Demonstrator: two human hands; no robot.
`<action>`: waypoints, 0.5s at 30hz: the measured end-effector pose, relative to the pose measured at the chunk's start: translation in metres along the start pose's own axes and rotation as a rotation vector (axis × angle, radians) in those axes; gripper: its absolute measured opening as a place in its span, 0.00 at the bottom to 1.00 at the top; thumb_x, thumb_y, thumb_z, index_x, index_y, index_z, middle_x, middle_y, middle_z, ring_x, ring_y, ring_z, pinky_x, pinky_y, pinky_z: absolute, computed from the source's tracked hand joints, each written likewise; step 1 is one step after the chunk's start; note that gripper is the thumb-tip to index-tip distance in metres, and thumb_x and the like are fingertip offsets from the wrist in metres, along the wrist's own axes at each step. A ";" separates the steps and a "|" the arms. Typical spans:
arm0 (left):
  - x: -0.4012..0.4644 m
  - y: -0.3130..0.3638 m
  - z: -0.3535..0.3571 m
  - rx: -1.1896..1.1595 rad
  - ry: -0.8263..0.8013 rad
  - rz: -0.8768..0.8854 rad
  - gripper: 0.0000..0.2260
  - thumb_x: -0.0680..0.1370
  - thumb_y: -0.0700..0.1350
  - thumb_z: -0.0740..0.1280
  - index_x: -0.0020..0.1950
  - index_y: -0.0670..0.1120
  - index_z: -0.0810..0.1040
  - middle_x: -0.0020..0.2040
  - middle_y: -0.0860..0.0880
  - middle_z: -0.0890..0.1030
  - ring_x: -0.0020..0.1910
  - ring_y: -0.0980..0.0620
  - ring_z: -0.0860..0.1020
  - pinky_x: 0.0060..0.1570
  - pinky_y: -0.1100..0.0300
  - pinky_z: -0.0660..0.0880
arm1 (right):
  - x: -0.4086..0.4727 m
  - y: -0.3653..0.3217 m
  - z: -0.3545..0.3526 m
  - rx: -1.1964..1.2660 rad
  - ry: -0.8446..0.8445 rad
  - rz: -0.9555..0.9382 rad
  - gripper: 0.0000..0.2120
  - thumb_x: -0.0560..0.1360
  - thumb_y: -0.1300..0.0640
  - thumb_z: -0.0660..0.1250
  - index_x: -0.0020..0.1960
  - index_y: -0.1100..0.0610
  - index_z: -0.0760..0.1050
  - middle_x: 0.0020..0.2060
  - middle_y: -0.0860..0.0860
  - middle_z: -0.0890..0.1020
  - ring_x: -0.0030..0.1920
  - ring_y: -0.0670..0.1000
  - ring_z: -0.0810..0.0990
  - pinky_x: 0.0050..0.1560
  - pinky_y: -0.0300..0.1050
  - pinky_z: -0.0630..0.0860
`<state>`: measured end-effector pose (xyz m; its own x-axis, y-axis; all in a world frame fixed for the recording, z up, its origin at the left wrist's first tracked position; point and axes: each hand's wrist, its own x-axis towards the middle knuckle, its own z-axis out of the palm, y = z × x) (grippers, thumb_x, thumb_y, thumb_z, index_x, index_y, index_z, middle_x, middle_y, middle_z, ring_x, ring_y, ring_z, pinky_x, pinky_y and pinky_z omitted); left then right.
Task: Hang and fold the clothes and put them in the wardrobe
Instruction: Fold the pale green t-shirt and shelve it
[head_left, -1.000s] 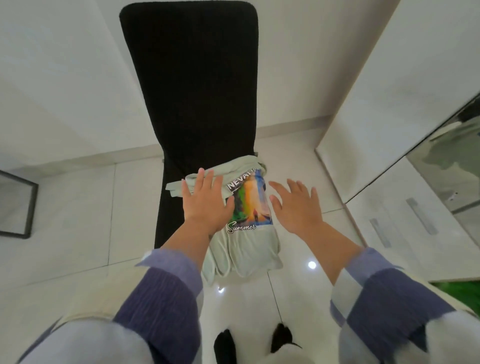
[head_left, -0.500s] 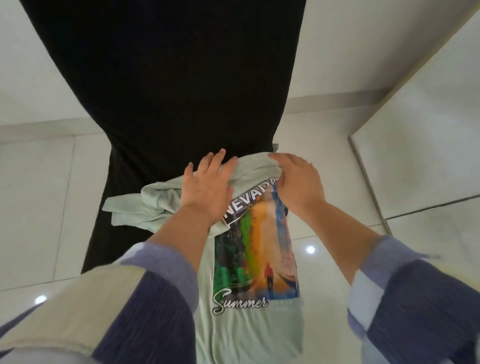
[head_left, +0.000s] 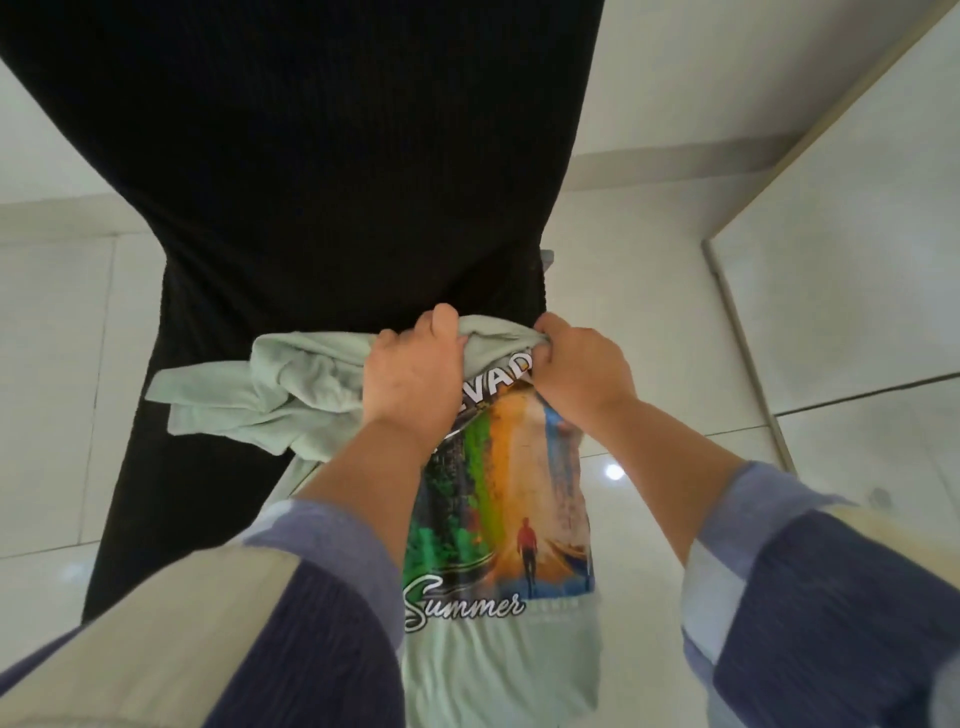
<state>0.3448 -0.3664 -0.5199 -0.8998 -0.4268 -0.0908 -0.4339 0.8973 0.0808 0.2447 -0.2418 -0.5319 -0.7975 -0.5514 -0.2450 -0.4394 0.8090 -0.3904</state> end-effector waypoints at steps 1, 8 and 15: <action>-0.005 0.001 -0.006 -0.019 -0.006 -0.011 0.13 0.83 0.50 0.48 0.59 0.44 0.65 0.49 0.47 0.77 0.40 0.45 0.75 0.39 0.53 0.66 | -0.008 -0.004 -0.002 0.016 0.014 0.005 0.10 0.76 0.57 0.53 0.53 0.55 0.72 0.40 0.57 0.78 0.42 0.60 0.76 0.40 0.48 0.72; -0.040 -0.011 -0.082 -0.004 0.035 -0.043 0.13 0.83 0.52 0.48 0.58 0.44 0.62 0.31 0.52 0.64 0.26 0.52 0.64 0.29 0.55 0.62 | -0.061 -0.055 -0.054 0.104 0.071 -0.010 0.06 0.73 0.58 0.55 0.40 0.55 0.69 0.33 0.54 0.74 0.40 0.60 0.75 0.36 0.44 0.67; -0.108 -0.023 -0.207 -0.093 0.159 -0.012 0.11 0.83 0.52 0.49 0.57 0.46 0.63 0.34 0.52 0.68 0.31 0.50 0.71 0.31 0.54 0.66 | -0.154 -0.128 -0.143 0.117 0.209 -0.092 0.07 0.74 0.58 0.56 0.38 0.55 0.67 0.42 0.61 0.79 0.45 0.62 0.76 0.39 0.44 0.66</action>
<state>0.4426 -0.3641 -0.3062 -0.8873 -0.4565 0.0655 -0.4404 0.8810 0.1729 0.3647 -0.2309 -0.3178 -0.8300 -0.5574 -0.0201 -0.4724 0.7217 -0.5059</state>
